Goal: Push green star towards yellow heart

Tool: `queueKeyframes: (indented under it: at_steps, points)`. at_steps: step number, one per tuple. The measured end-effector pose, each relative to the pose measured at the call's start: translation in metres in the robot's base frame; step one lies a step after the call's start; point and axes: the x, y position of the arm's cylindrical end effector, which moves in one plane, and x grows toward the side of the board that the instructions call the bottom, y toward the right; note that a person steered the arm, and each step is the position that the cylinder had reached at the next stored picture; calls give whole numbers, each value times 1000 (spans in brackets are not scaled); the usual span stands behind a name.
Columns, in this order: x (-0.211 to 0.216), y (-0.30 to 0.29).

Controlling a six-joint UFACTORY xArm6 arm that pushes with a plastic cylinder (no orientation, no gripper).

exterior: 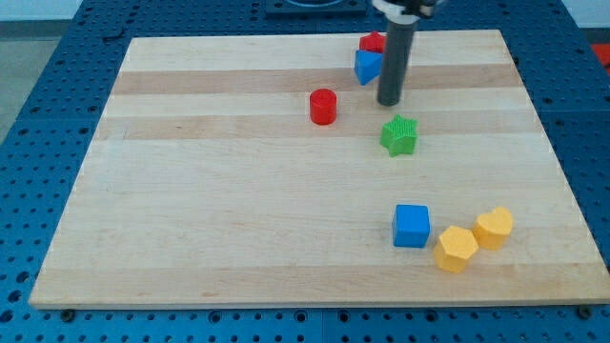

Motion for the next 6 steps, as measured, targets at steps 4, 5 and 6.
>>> queueKeyframes:
  at_steps: [4, 5, 6]
  points:
    - [109, 1]
    - [100, -9]
    - [92, -33]
